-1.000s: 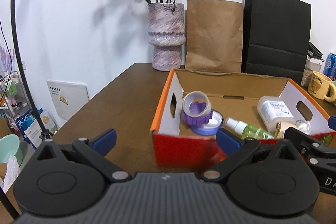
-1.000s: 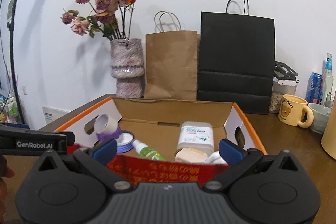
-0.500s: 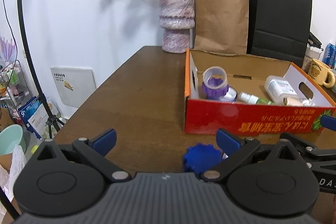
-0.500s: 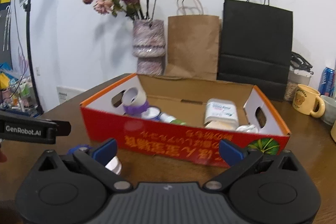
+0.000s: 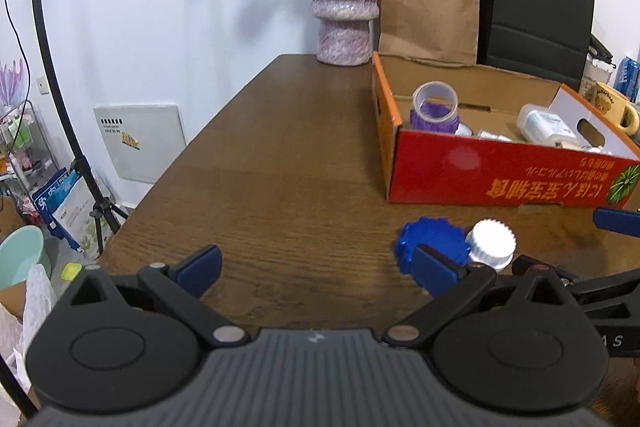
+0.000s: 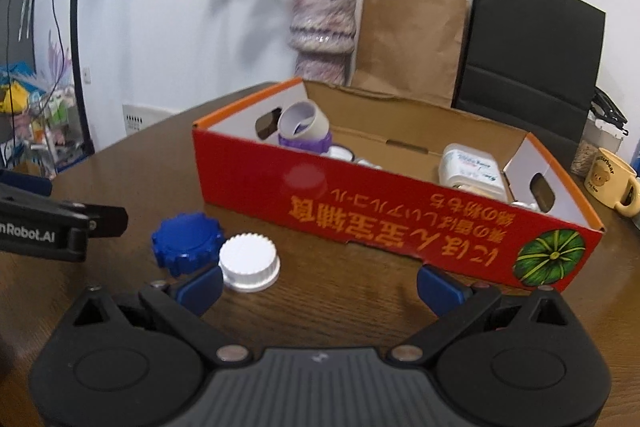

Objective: Organize rigid objects
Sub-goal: 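Grasp the white ridged cap with the right tool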

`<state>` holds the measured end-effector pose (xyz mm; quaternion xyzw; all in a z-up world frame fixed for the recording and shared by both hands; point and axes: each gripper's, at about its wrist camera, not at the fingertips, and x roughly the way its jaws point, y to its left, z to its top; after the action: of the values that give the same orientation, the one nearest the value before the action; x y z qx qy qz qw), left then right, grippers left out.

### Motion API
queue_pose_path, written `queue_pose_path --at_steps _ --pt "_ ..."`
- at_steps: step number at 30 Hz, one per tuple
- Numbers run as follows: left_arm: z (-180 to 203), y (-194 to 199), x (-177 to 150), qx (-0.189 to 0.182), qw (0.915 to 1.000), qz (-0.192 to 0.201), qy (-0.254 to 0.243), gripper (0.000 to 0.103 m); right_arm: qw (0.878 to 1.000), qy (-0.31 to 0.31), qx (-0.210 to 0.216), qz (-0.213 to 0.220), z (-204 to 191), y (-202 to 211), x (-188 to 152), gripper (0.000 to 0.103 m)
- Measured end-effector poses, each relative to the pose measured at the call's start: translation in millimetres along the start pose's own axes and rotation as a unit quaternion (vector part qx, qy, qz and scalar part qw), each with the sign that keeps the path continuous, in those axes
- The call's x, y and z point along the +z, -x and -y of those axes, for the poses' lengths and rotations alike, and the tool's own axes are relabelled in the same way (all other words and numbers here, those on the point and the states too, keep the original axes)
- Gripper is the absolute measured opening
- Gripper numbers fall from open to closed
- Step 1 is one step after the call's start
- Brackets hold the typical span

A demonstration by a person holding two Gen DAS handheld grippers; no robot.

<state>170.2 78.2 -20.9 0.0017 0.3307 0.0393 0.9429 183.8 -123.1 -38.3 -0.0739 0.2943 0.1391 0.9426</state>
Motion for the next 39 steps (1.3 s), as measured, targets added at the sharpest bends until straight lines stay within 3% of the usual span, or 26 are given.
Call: queue_pose_path --at_steps 7,18,24,34,39 --pt "-6 -13 -8 0.001 0.9998 -0.018 0.001 0.103 1.000 0.005 0.007 -0.017 -5 -12 1 0.103" --pt "-11 -18 -11 -0.004 0.9996 -0.021 0.019 0.103 0.999 0.003 0.021 -0.025 -6 -28 7 0.094" --pt "-12 -19 -10 -0.001 0.9995 -0.020 0.025 0.103 0.999 0.004 0.035 -0.022 -10 -35 12 0.081" --pt "-12 -18 -11 0.002 0.9995 -0.019 0.026 0.103 0.998 -0.001 0.068 -0.016 -11 -35 13 0.039" --pt "-12 -19 -11 0.003 0.9995 -0.019 0.026 0.103 0.997 -0.001 0.071 -0.013 -11 -34 11 0.039"
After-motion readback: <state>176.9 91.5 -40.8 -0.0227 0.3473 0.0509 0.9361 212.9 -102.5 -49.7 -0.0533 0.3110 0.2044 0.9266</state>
